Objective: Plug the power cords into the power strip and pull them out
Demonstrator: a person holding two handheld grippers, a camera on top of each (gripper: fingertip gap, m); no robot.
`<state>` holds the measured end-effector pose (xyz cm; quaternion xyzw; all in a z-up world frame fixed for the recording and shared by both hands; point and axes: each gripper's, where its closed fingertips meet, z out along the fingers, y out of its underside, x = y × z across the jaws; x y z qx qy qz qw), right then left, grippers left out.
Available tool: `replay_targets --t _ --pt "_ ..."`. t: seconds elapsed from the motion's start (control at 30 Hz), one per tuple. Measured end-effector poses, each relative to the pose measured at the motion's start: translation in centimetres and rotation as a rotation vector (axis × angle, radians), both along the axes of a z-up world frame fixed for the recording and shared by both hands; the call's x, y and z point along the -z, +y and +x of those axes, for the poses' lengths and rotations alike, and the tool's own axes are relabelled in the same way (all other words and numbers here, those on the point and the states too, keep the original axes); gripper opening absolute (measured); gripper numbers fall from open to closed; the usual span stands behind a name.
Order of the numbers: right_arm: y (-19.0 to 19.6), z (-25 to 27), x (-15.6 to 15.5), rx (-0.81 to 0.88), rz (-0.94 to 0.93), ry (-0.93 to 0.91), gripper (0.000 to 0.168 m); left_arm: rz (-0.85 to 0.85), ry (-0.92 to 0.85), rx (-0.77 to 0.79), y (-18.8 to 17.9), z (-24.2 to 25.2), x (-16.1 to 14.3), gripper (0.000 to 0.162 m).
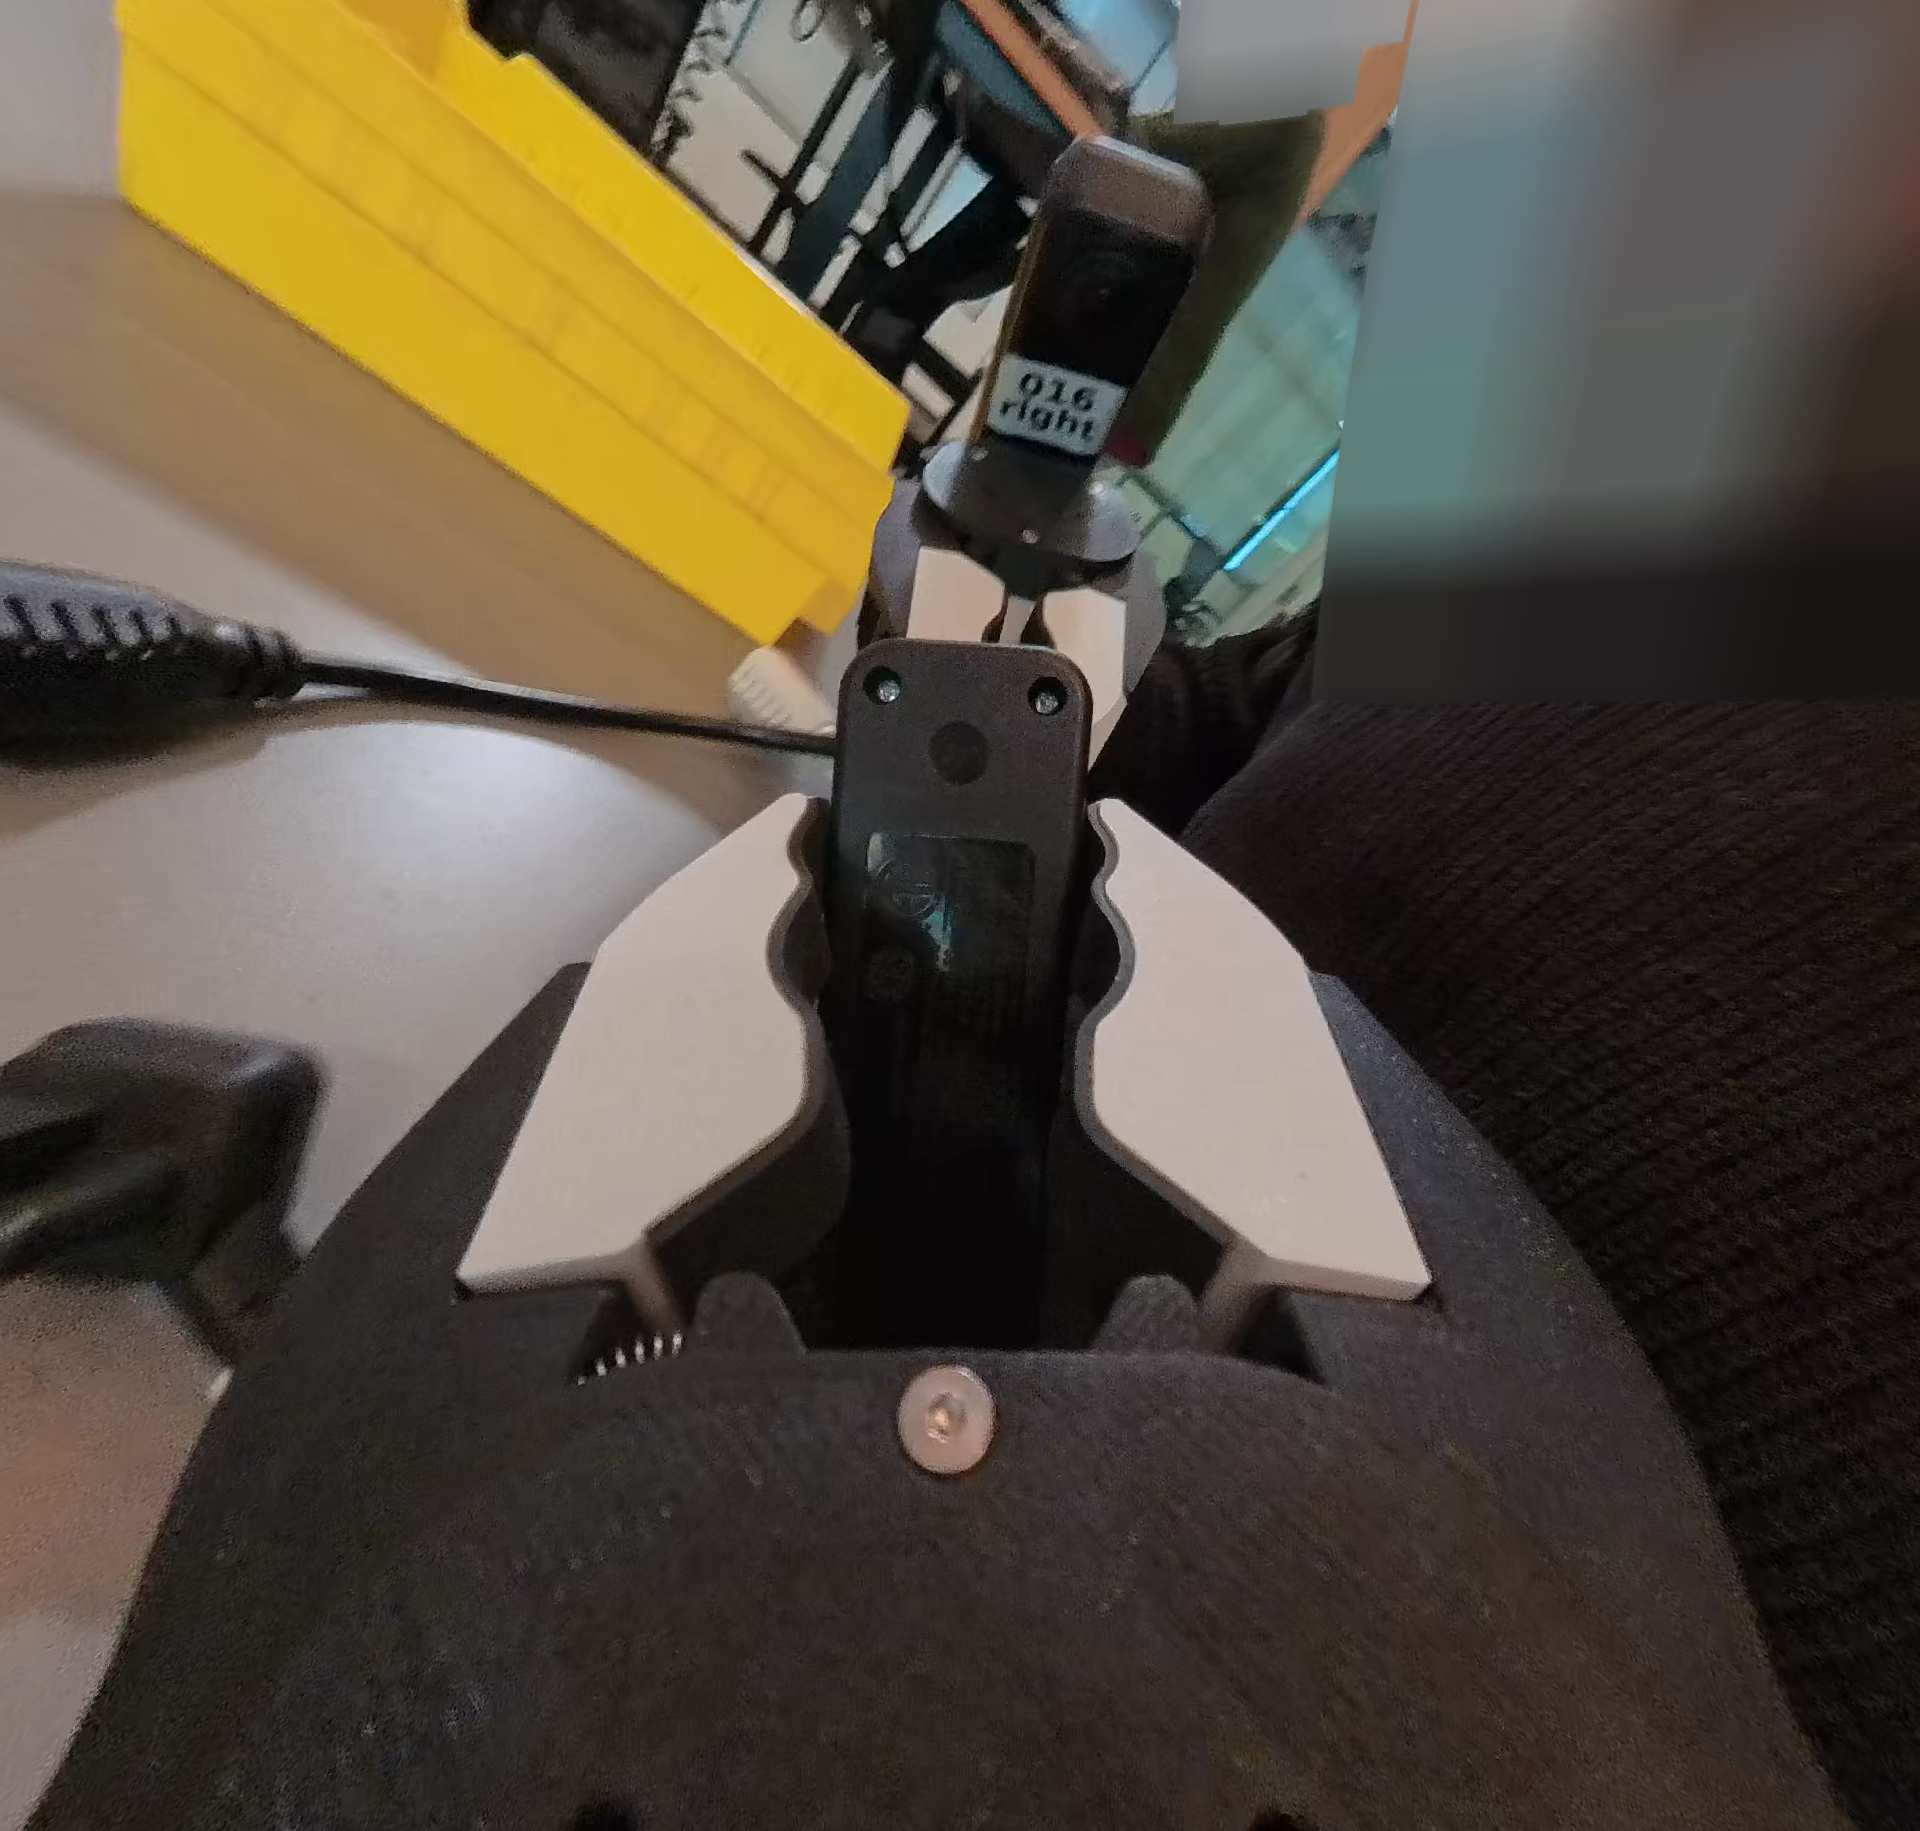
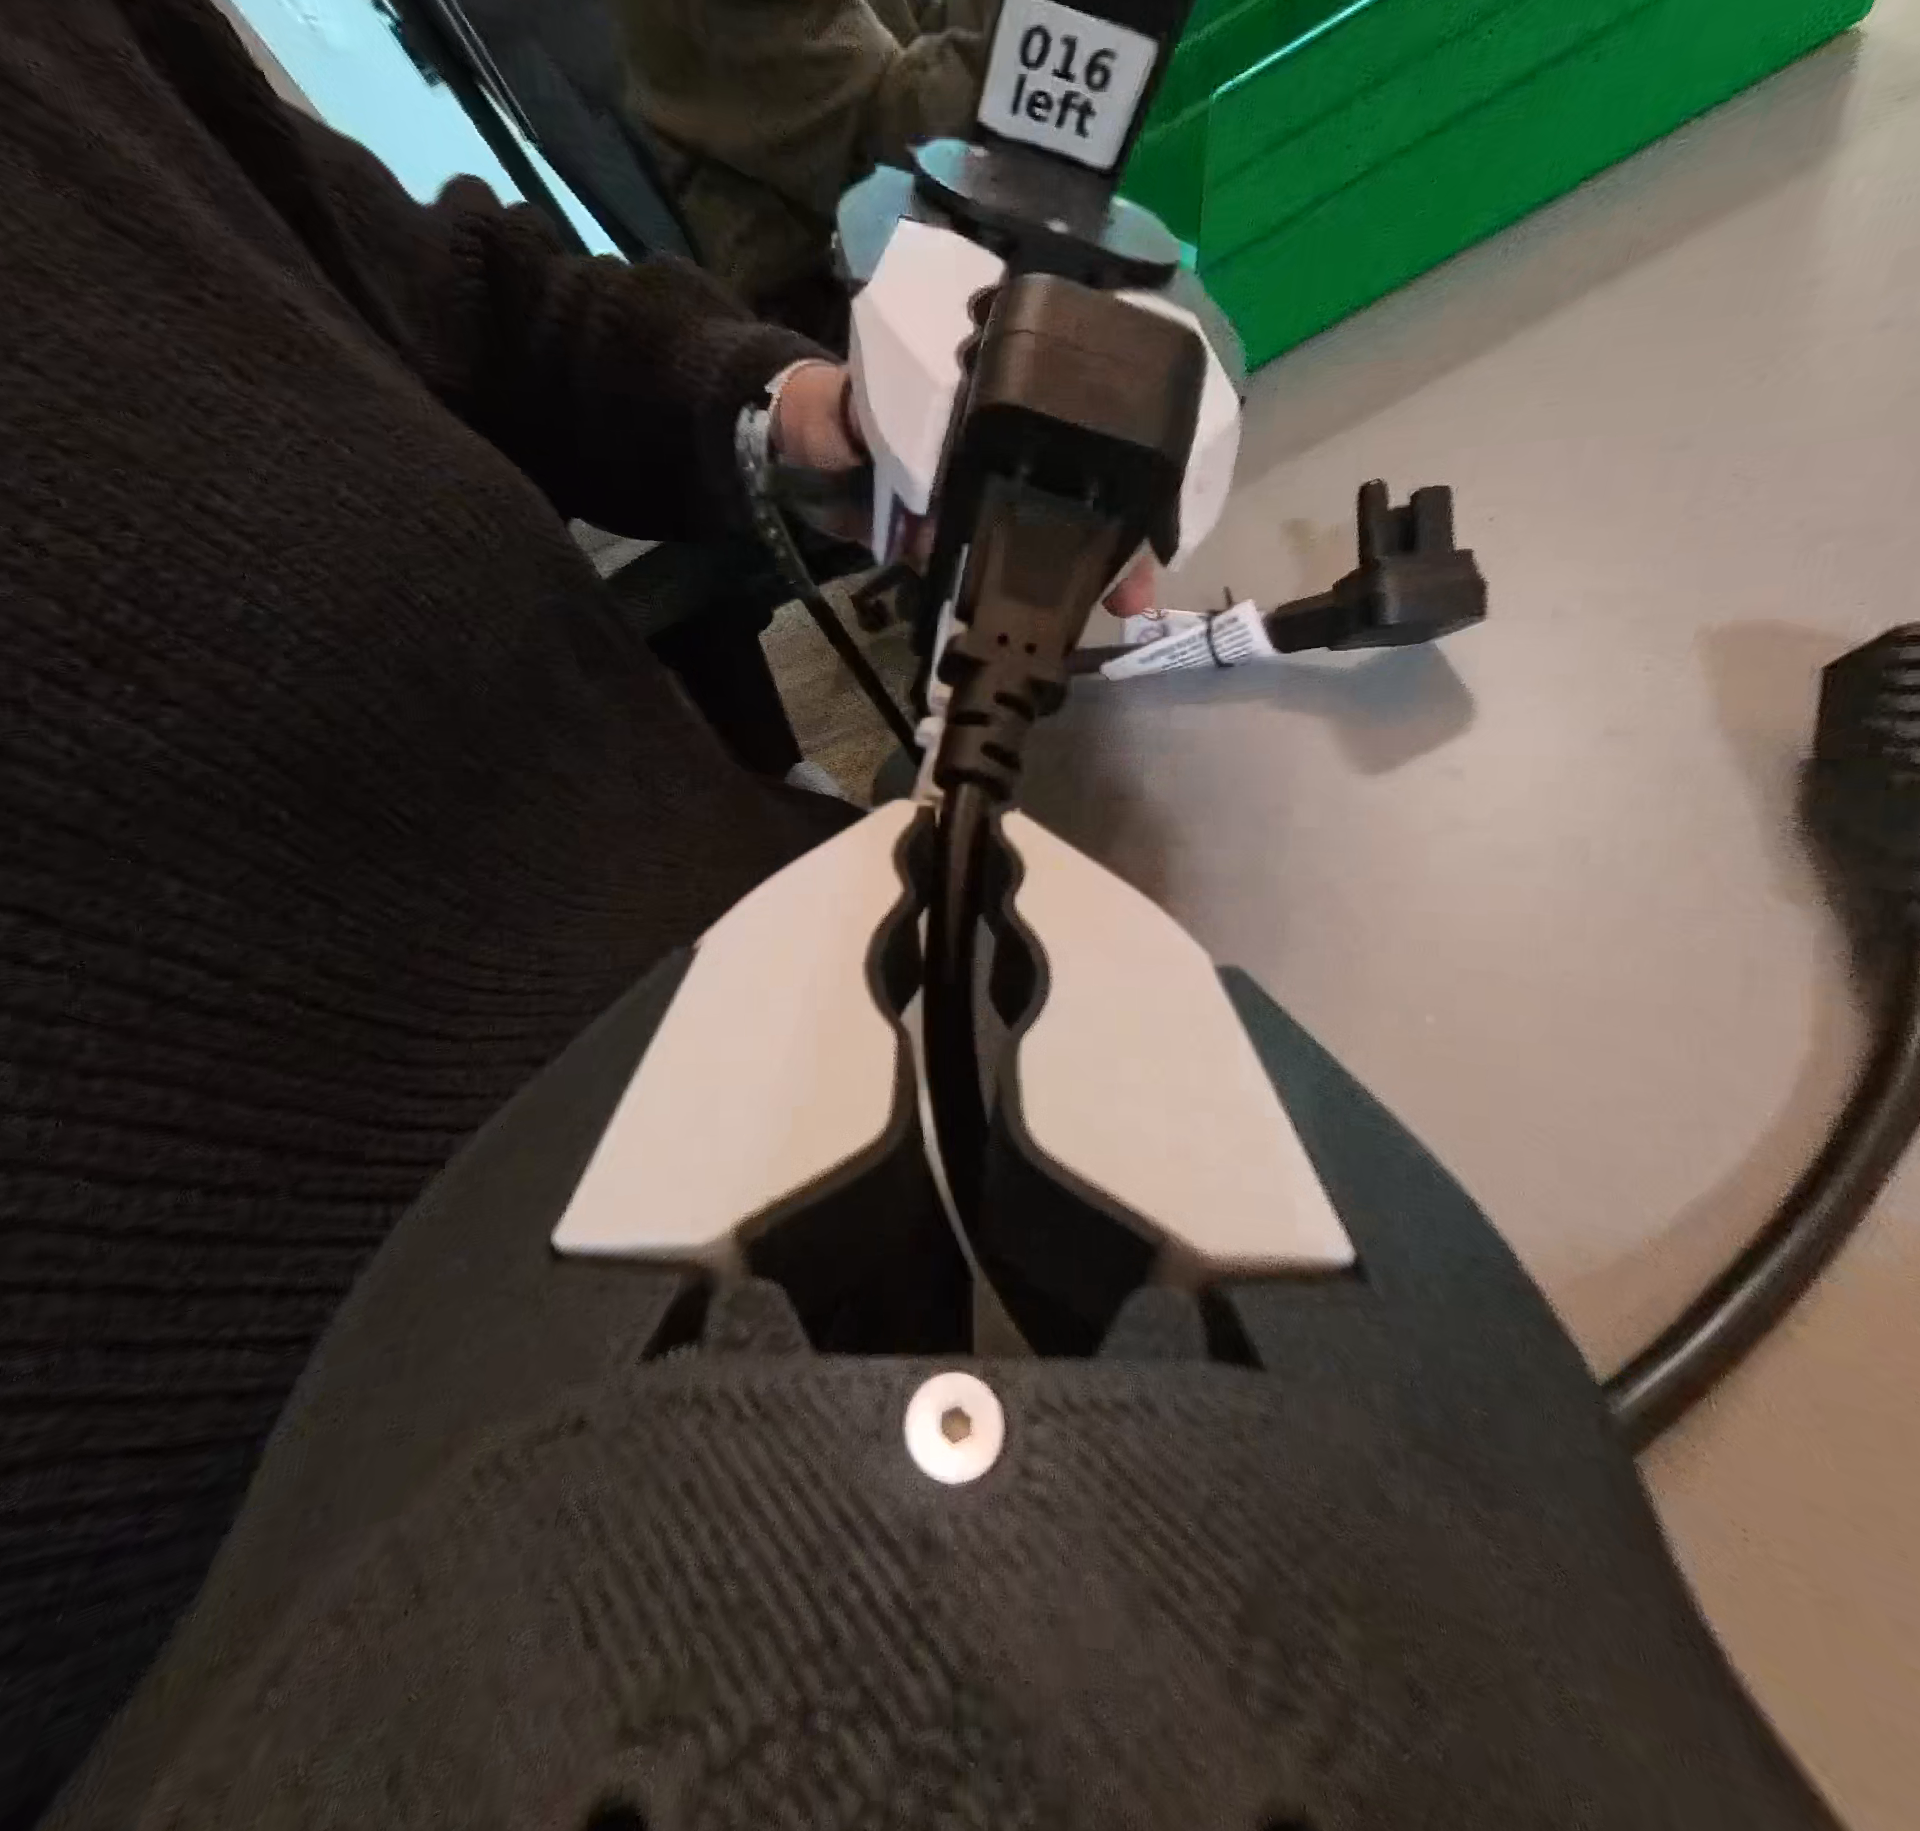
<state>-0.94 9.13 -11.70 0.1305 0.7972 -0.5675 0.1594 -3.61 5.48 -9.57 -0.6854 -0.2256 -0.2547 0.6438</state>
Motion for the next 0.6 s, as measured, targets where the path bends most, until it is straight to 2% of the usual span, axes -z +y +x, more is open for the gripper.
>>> replay_targets --t 0.1,0.17,0.27,0.3,0.37,0.43,0.6 --pt "0.4 -1.9 0.8 0.081 0.0 -0.019 0.009 -0.069 -0.002 -0.057 0.0 -0.3 0.6 0.045" --pt "0.4 -2.3 1.0 0.115 0.027 -0.036 0.01 -0.108 0.069 -0.073 0.1 -0.4 0.7 0.046" --pt "-0.6 0.2 -0.1 0.005 0.005 -0.029 0.01 0.048 -0.08 -0.027 -0.7 -0.7 0.2 0.048" --pt "-0.6 0.4 0.0 -0.016 0.005 -0.03 0.01 0.041 -0.103 -0.016 -0.7 -0.6 0.5 0.048" --pt "-0.1 -1.2 0.4 0.041 -0.015 -0.091 0.01 0.015 -0.09 -0.055 -0.7 -0.8 0.8 0.048" --pt "0.3 -2.5 0.7 0.114 0.011 -0.047 0.01 -0.018 -0.062 -0.053 -0.6 -0.9 0.9 0.045" --pt "0.2 -3.0 -0.1 0.134 -0.05 -0.145 0.009 -0.018 0.007 -0.113 -0.6 -1.7 0.1 0.046"
